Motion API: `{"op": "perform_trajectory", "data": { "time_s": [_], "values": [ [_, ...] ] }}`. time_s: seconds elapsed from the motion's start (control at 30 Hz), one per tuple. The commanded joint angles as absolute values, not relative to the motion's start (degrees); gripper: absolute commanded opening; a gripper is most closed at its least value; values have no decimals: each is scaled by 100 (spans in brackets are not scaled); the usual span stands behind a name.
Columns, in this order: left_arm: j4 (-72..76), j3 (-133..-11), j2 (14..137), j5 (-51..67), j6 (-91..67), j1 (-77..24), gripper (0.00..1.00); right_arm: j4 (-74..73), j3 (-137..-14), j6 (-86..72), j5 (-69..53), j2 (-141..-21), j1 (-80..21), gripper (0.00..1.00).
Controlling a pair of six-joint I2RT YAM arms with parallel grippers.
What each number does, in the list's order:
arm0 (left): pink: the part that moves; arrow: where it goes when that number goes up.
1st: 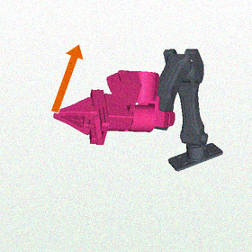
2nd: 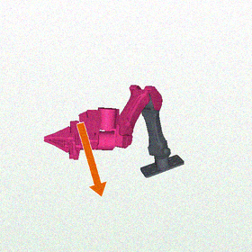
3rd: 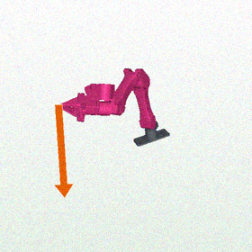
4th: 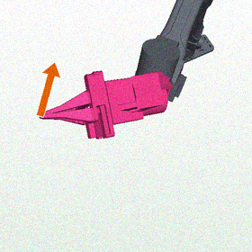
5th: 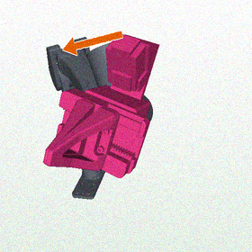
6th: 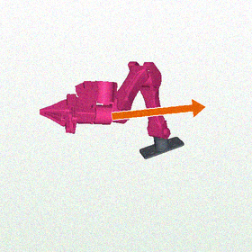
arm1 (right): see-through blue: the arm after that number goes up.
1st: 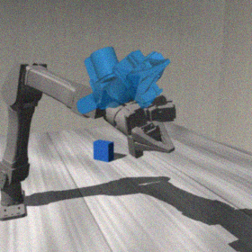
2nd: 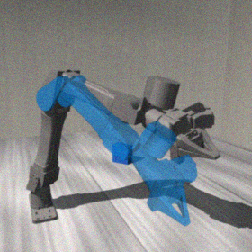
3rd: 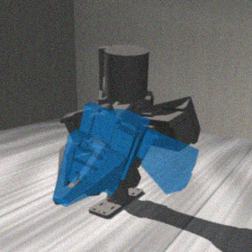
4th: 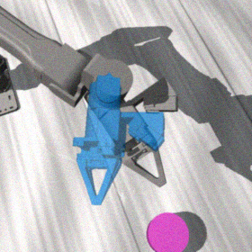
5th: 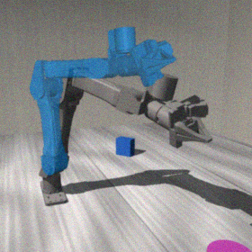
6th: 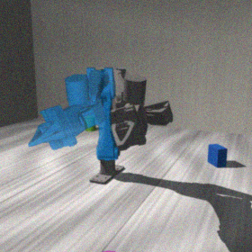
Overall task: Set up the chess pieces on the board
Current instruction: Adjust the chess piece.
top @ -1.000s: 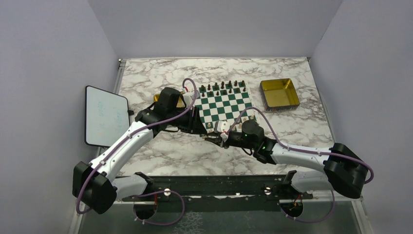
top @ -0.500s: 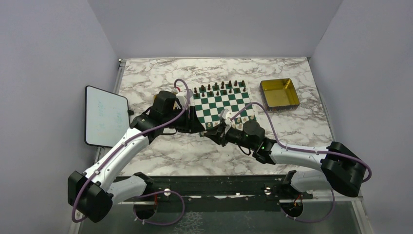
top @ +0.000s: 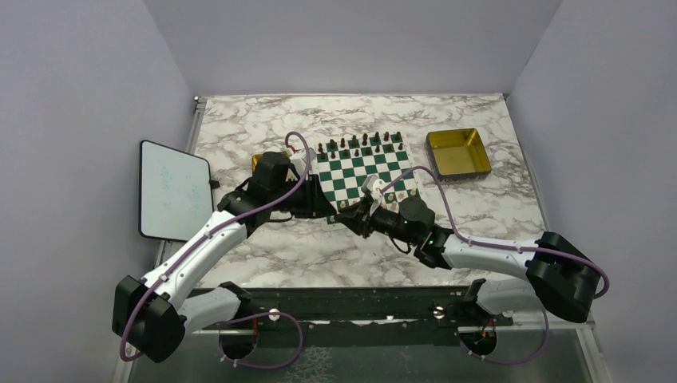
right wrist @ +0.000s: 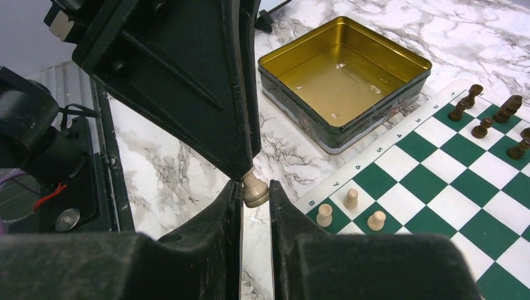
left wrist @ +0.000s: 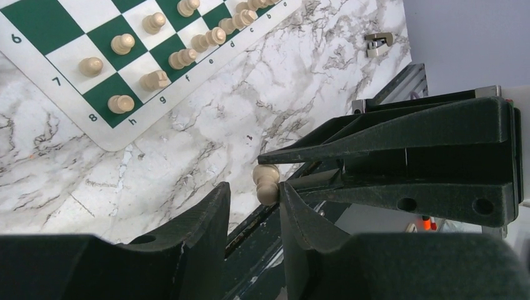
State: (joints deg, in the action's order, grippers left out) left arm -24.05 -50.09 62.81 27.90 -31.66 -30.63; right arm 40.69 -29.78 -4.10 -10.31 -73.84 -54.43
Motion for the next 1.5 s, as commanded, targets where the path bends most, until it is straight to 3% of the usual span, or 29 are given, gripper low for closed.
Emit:
{"op": "perform_trajectory", "data": {
  "time_s": [0.0, 0.13, 0.3, 0.47, 0.53, 0.63, 0.77, 0.8, 0.83, 1.17, 1.47],
  "values": [
    [-2029, -4856, 6261, 3064, -3347, -3094, 35, 4357, -2975, -531, -840, -7385, -5485, 1],
    [-1942, -4843, 6246, 2977, -3396, -3094, 31, 4360, -2979, -536, -890, -7417, -5489, 1],
    [-1846, -4868, 6273, 3014, -3437, -3094, 16, 4290, -2954, -559, -855, -7389, -5484, 2],
    [-1810, -4902, 6284, 3075, -3471, -3094, 8, 4195, -2913, -642, -676, -7294, -5487, 12],
    [-1811, -4931, 6301, 3040, -3447, -3092, 6, 4083, -2926, -775, -570, -7246, -5480, 25],
    [-1950, -5086, 6408, 2954, -3311, -3094, 5, 3662, -2922, -1173, -379, -7046, -5484, 52],
    [-2318, -5445, 6606, 2563, -2966, -3097, 4, 2145, -3105, -1521, -324, -6514, -5484, 80],
    [-2391, -5540, 6702, 2461, -2841, -3102, 4, 1858, -3125, -1551, -314, -6338, -5480, 95],
    [-2485, -5658, 6811, 2353, -2741, -3102, 4, 1555, -3140, -1600, -262, -6122, -5482, 99],
    [-2829, -7097, 8444, 923, -2083, -3449, 3, -1021, -3769, -1565, 715, -3841, -5484, 100],
    [-2826, -8587, 10234, 94, -1931, -4263, 3, -1920, -4033, -1543, 1036, -2633, -5484, 100]
  ]
}}
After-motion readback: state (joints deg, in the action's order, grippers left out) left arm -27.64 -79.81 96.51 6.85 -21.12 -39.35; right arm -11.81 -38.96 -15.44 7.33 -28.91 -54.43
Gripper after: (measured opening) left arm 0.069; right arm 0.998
